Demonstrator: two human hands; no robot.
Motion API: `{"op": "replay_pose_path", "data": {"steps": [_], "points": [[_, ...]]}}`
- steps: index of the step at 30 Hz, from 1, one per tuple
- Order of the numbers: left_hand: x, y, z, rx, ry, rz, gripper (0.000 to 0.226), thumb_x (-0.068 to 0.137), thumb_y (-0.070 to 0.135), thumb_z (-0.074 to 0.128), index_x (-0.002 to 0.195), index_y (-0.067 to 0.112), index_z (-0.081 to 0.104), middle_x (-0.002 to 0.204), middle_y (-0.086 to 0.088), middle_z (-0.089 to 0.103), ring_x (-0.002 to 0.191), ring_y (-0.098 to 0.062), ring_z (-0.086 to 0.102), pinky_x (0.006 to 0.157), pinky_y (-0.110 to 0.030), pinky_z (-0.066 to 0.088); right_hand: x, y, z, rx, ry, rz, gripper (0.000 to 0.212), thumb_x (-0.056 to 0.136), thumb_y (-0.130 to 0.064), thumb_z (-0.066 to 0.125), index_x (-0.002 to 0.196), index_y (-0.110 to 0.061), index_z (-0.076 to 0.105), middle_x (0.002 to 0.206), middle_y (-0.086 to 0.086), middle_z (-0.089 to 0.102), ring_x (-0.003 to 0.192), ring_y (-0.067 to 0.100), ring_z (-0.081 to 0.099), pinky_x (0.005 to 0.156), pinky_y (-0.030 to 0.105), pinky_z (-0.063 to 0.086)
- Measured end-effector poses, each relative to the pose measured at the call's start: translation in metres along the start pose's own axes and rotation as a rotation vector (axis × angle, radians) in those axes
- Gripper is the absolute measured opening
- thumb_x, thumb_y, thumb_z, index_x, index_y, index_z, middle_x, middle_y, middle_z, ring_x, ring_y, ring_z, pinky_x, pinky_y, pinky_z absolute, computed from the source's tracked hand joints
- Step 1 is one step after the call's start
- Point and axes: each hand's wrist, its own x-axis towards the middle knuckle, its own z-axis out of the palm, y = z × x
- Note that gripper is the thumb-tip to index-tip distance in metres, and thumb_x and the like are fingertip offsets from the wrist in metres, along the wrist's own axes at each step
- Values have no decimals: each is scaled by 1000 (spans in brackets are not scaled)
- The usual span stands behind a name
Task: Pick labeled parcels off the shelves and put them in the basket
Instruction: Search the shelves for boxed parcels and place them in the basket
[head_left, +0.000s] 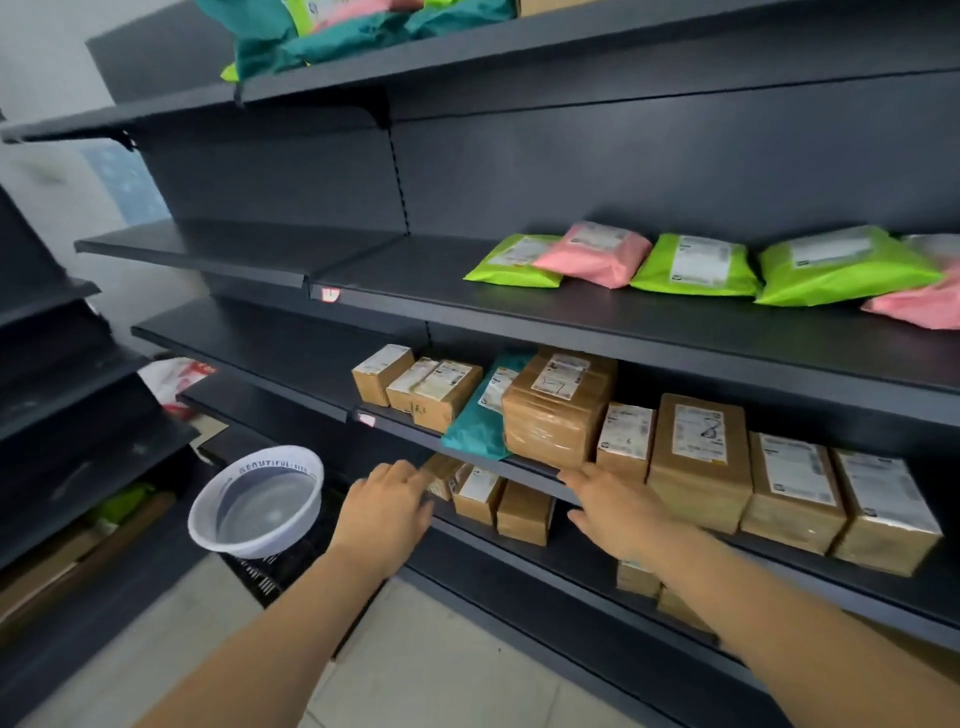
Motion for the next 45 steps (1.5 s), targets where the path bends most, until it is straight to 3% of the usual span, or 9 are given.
{"op": "replay_pose_path", "data": {"steps": [8, 11, 15, 19, 26, 30, 36, 41, 45], "points": [[71, -37, 98, -18, -118, 107, 32, 78, 32, 68, 108, 23, 69, 97, 1, 65, 89, -22, 63, 69, -37, 52, 59, -10, 87, 68, -103, 55, 43, 96, -27, 47, 137, -17, 40, 139, 5, 43, 127, 21, 40, 107, 32, 34], [100, -41, 143, -73, -182, 199, 40, 89, 31, 53, 128, 23, 56, 120, -2, 59, 111, -25, 55, 88, -39, 46, 79, -10, 133, 133, -138, 128, 46, 97, -28, 46, 141, -18, 36, 141, 3, 41, 128, 20, 37, 108, 31, 33], [125, -38, 219, -154, -221, 283, 39, 85, 29, 60, 123, 20, 60, 116, -4, 62, 108, -28, 59, 82, -43, 50, 106, -1, 204, 205, -148, 243, 55, 98, -30, 45, 148, -21, 23, 148, -1, 31, 135, 16, 29, 112, 26, 25], [150, -25, 299, -154, -240, 296, 45, 96, 35, 44, 139, 24, 41, 135, 3, 48, 125, -20, 43, 97, -33, 41, 142, 23, 277, 290, -131, 345, 61, 98, -32, 45, 150, -22, 16, 152, -2, 25, 137, 16, 27, 113, 25, 24], [190, 0, 442, -378, -236, 216, 45, 95, 24, 48, 139, 18, 39, 141, -4, 44, 123, -22, 45, 98, -32, 42, 218, 70, 409, 762, 4, 624, 83, 93, -40, 54, 152, -20, -2, 158, 1, 13, 143, 20, 20, 114, 32, 27], [203, 3, 494, -456, -224, 168, 55, 95, 29, 51, 145, 26, 29, 153, -5, 28, 120, -24, 51, 102, -29, 39, 255, 82, 449, 865, 105, 609, 89, 91, -41, 57, 152, -17, -3, 158, 1, 10, 144, 19, 20, 112, 30, 27], [209, 12, 520, -646, -132, 51, 57, 92, 38, 54, 143, 24, 33, 121, -2, 60, 103, -16, 58, 85, -22, 45, 271, 74, 479, 1034, 276, 411, 60, 88, -22, 63, 136, -36, 31, 137, -8, 42, 115, 3, 49, 95, 15, 39], [215, 17, 513, -963, -216, -102, 52, 85, 61, 50, 124, 26, 44, 121, 2, 55, 105, -14, 51, 86, -26, 38, 258, 67, 486, 874, 373, 372, 81, 93, -27, 55, 149, -32, -4, 147, -16, 7, 135, 7, 23, 113, 20, 23], [228, 24, 506, -903, -296, -115, 57, 85, 70, 34, 117, 25, 48, 112, 2, 56, 100, -15, 50, 86, -29, 38, 251, 73, 467, 649, 438, 251, 69, 95, -29, 48, 148, -39, 4, 137, -31, 0, 139, 8, 2, 117, 25, 11]]}}
